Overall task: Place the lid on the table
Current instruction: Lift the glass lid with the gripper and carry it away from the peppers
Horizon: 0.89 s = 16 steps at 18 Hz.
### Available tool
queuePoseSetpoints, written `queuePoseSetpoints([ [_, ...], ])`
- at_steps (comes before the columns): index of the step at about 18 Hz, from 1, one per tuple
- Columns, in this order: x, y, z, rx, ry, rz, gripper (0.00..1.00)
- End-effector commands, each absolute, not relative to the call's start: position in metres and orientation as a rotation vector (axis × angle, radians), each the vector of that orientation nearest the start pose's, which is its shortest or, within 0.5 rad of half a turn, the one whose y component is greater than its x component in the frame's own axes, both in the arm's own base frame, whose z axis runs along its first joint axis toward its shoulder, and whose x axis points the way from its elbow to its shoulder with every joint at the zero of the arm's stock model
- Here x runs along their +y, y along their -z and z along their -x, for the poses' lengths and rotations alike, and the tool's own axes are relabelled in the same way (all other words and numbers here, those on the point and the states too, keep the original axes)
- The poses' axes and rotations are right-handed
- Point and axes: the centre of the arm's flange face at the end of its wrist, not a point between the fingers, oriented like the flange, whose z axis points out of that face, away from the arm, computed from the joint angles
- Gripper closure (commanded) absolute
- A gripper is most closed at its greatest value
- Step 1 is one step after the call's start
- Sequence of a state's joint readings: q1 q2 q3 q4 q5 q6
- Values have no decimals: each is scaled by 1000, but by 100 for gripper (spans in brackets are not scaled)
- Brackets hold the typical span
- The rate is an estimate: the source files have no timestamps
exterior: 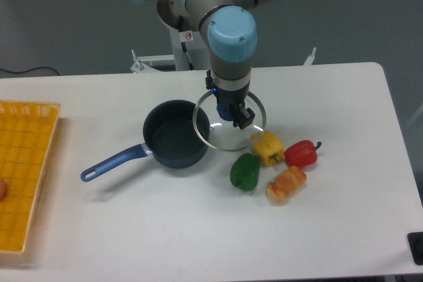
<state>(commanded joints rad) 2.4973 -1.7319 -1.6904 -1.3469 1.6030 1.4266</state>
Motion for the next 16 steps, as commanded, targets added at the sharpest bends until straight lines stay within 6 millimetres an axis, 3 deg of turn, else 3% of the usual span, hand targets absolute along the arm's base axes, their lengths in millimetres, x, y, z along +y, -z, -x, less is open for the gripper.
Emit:
queuePoseSetpoints([
  [6, 417, -366, 365, 807, 73, 3085, 40],
  [16, 363, -365, 419, 903, 83, 3048, 40],
])
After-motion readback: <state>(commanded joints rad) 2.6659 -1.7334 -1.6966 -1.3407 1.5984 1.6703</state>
